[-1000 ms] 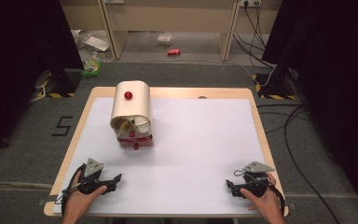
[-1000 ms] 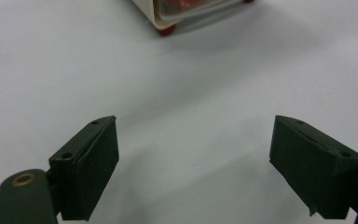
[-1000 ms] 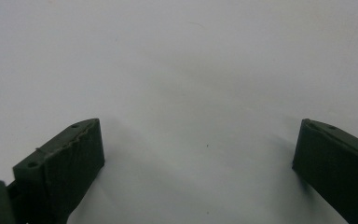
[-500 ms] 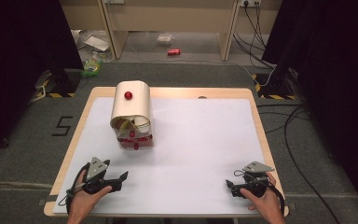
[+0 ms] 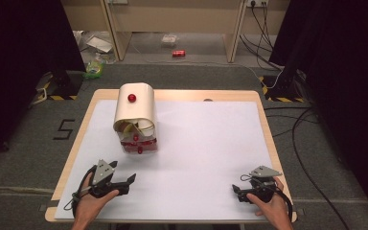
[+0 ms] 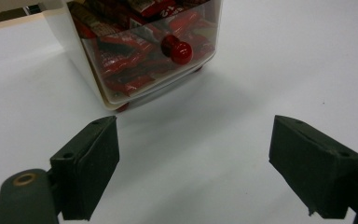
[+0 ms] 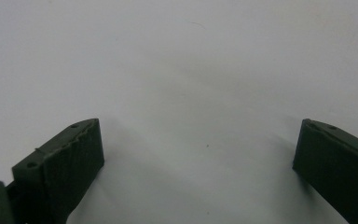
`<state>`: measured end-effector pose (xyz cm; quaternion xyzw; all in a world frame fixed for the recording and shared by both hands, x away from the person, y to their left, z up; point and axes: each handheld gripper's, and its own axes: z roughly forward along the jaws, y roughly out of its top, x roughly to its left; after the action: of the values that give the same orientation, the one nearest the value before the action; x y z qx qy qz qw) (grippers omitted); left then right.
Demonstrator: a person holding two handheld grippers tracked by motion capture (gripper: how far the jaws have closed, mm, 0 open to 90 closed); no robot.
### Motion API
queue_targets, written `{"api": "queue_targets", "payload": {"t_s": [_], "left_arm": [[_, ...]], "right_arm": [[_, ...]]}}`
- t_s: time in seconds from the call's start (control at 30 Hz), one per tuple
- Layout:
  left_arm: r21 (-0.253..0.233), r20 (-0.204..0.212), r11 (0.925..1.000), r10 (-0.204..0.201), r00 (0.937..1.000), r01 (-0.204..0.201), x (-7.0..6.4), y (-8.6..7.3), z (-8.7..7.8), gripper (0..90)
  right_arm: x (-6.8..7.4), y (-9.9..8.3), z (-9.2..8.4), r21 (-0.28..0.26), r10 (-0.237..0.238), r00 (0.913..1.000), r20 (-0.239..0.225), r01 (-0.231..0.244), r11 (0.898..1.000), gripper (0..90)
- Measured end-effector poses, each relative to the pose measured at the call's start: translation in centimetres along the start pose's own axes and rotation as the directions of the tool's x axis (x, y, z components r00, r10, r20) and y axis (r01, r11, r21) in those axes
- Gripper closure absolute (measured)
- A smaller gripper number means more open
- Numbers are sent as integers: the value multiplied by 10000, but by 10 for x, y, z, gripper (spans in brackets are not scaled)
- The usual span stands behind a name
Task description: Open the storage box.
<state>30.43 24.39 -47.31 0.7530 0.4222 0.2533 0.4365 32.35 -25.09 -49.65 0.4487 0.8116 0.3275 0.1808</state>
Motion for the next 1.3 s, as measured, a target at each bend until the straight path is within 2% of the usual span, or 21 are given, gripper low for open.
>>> {"api": "queue_targets", "payload": {"t_s": [0.4, 0.8, 0.97, 1.13, 1.23, 1.3], "left_arm": [[-247, 144, 9990, 386, 9992, -382, -6, 12, 7, 157], [-534, 163, 9931, 1053, 9943, -1043, -12, 27, 18, 161], [-647, 94, 9894, 1308, 9914, -1299, -12, 31, 25, 164], [-561, -5, 9856, 1595, 9872, -1593, -11, 32, 30, 166], [-560, -39, 9824, 1781, 9840, -1780, -12, 34, 33, 167], [-606, -138, 9765, 2062, 9784, -2066, -12, 35, 35, 167]], "right_arm": [[0, 0, 0, 13, 13, 10000, 6, -13, 10000, 18], [0, 0, 0, 11, -53, 10000, 21, 53, 10000, 16], [0, 0, 0, 10, -52, 10000, 9, 52, 10000, 15], [0, 0, 1, 8, -73, 10000, 21, 73, 10000, 14], [0, 0, 1, 8, -74, 10000, 22, 74, 10000, 14], [0, 0, 1, 10, -75, 10000, 23, 75, 10000, 14]]}}
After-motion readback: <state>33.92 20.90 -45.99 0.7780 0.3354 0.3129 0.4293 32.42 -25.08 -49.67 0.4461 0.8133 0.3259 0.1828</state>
